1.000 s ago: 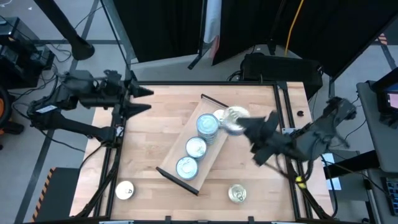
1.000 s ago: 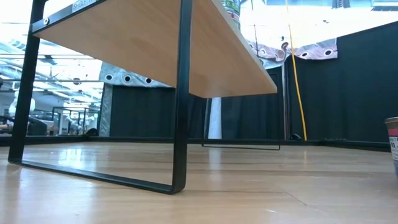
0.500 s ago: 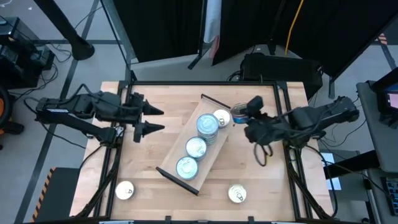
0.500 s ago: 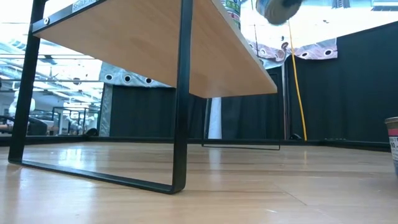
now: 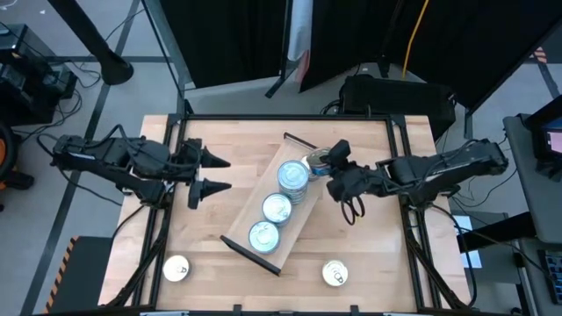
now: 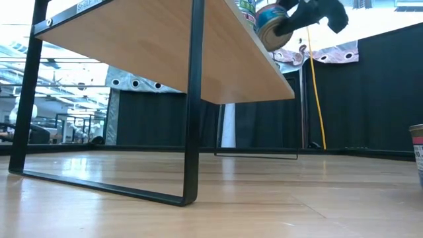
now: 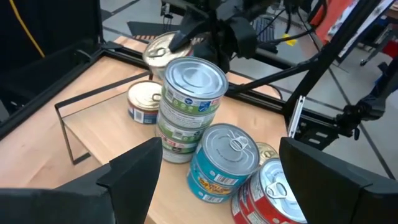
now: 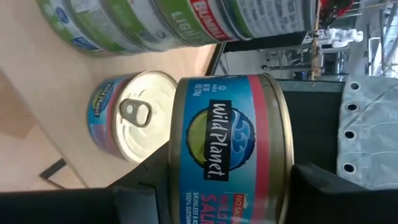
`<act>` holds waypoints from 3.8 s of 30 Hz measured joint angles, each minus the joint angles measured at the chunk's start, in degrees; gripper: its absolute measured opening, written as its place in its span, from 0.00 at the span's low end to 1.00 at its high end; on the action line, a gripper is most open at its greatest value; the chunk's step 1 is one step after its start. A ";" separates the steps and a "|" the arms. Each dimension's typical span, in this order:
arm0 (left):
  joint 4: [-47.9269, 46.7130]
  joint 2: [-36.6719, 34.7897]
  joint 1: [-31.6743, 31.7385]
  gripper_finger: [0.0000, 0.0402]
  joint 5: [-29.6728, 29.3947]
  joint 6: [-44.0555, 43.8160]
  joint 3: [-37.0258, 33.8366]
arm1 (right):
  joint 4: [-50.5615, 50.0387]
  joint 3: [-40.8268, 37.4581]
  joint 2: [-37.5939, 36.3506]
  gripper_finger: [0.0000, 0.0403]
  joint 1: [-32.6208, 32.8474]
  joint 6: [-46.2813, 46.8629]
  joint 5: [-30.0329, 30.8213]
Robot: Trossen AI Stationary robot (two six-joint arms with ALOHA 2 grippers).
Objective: Stack canned seafood by type on shelf
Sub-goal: Stack the blue-pink tuna can on top of the other blue-pink tuna can on the shelf
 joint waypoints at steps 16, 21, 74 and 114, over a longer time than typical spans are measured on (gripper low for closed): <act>-0.02 0.08 -1.05 0.80 -0.71 0.04 0.00 | 1.62 -0.18 5.05 0.51 -6.84 2.09 -9.80; -0.04 0.08 -1.05 0.80 -0.71 0.04 0.00 | 1.97 -0.18 5.00 0.63 -8.31 3.93 -15.53; 9.17 1.86 -26.86 0.80 -13.97 -4.42 -13.44 | -0.34 1.98 27.93 0.03 34.69 104.72 -36.91; 11.01 5.28 -26.86 0.80 -15.26 -4.55 -13.44 | -13.54 1.70 32.05 0.00 36.63 111.55 -35.01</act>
